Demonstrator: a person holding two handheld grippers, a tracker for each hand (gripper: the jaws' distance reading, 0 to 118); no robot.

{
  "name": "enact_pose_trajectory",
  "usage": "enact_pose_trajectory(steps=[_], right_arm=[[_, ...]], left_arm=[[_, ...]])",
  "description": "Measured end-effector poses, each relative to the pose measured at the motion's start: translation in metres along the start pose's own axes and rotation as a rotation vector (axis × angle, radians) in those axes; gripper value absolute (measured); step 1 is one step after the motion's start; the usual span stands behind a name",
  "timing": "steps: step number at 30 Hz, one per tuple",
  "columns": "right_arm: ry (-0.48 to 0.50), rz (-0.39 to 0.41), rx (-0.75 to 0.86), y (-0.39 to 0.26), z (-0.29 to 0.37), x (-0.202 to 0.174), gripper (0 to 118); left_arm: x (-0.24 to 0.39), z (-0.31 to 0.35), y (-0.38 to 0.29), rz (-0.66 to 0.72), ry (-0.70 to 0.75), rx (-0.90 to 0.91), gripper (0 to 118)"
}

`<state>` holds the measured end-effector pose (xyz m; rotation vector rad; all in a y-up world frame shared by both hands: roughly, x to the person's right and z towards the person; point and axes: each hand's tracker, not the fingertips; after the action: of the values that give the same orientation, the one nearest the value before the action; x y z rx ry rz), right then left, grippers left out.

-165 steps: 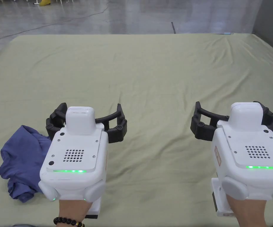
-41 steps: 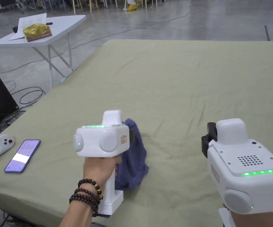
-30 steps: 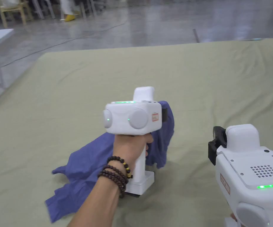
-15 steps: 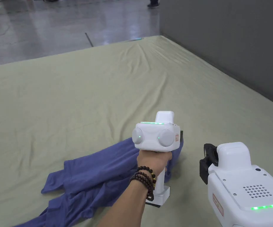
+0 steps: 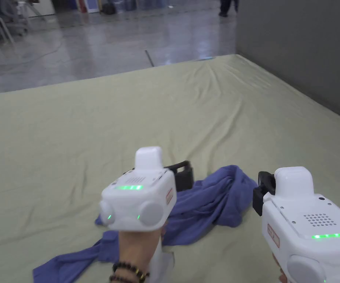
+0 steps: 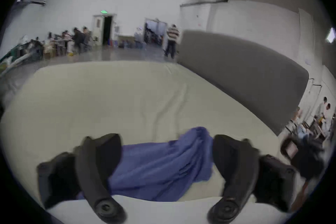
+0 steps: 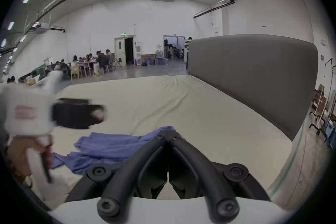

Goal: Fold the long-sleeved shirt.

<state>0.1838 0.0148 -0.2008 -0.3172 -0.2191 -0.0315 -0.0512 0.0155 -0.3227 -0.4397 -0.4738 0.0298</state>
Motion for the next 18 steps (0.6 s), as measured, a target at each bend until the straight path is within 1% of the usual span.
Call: enact_pose_trajectory(steps=[1, 2, 3, 4, 6, 7, 9, 10, 12, 14, 16, 18], right_arm=[[0.011, 0.005, 0.004, 0.001, 0.002, -0.007, 2], [0.03, 0.006, 0.014, 0.002, 0.004, -0.015, 2], [0.052, 0.01, 0.017, 0.002, 0.007, -0.021, 2], [0.064, 0.017, 0.017, 0.001, 0.009, -0.027, 2], [0.092, 0.044, 0.02, 0.0, 0.013, -0.041, 2], [0.102, 0.056, 0.018, -0.001, 0.016, -0.046, 2], [0.11, 0.073, 0.026, -0.005, 0.023, -0.054, 2], [0.113, 0.076, 0.031, -0.007, 0.026, -0.057, 2], [0.103, 0.067, 0.032, -0.009, 0.031, -0.061, 2], [0.116, 0.064, 0.02, -0.011, 0.031, -0.064, 2], [0.109, 0.085, 0.006, -0.011, 0.032, -0.069, 2], [0.112, 0.089, 0.009, -0.009, 0.034, -0.068, 2]], left_arm=[[-0.01, 0.025, -0.009, -0.015, 0.053, 0.027, 62], [-0.019, 0.048, -0.02, -0.035, 0.122, 0.037, 35], [-0.03, 0.071, -0.031, -0.044, 0.17, 0.013, 14], [-0.039, 0.088, -0.04, -0.031, 0.2, 0.016, 7], [-0.06, 0.127, -0.059, 0.028, 0.235, 0.023, 1], [-0.066, 0.142, -0.068, 0.034, 0.253, 0.077, 0], [-0.077, 0.174, -0.086, -0.015, 0.35, 0.094, 0], [-0.081, 0.184, -0.093, -0.004, 0.365, 0.08, 0], [-0.093, 0.194, -0.102, 0.077, 0.315, 0.056, 0], [-0.097, 0.193, -0.102, 0.065, 0.317, 0.059, 0], [-0.095, 0.189, -0.1, 0.045, 0.32, 0.059, 0], [-0.093, 0.184, -0.095, 0.068, 0.29, 0.053, 0]])
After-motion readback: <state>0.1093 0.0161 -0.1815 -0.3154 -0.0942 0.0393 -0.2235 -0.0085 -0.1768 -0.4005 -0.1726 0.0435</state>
